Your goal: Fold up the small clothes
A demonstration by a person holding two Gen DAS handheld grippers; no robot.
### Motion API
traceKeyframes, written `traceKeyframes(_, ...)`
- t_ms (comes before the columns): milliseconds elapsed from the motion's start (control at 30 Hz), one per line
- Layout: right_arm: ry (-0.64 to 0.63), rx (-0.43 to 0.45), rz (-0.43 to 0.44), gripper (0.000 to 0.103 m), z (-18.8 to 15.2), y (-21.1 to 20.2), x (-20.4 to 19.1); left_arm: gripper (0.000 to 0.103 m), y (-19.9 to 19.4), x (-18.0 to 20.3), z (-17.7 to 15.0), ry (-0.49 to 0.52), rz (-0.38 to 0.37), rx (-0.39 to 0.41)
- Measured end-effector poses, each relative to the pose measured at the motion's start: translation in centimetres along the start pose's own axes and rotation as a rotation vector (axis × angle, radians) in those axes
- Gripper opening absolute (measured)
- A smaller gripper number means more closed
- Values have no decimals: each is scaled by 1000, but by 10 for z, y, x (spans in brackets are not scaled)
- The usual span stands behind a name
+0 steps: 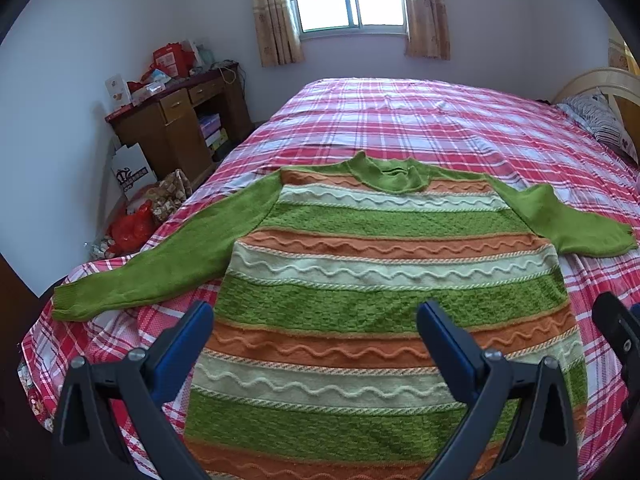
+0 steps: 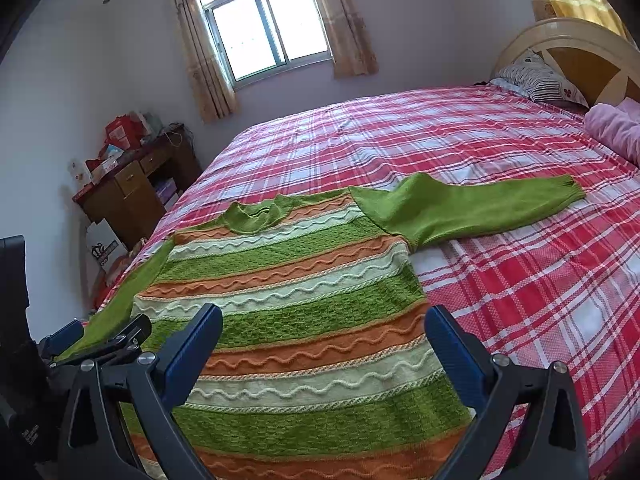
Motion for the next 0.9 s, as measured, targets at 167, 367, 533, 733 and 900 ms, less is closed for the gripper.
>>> traceKeyframes(167,1,-7,-6,101,-1,3,2,103,1,0,-2,-1,-2,-1)
traceKeyframes(367,-2,-1,0,101,0,1,1,103,1,-1,-4,1,0,-1)
traceKeyframes(533,-2,-3,4,101,-1,2,0,103,1,-1,-3,0,-2,-1)
traceKeyframes(733,-7,5,9,101,0,4,0,103,6,0,-6,-6,-7,-21)
traceKeyframes(900,7,-11,-3,101,-1,11,8,103,12,3,-7,-14,-14,-30)
Point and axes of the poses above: each gripper's, at about its wrist camera, not at the fingertips, and y roughly the way its jaws point, x to its right, z to its top, the point moved 9 cm from there along y, roughly the way its jaws point, and after that the axes turned 7 degrees about x, right-handed, at the moved point
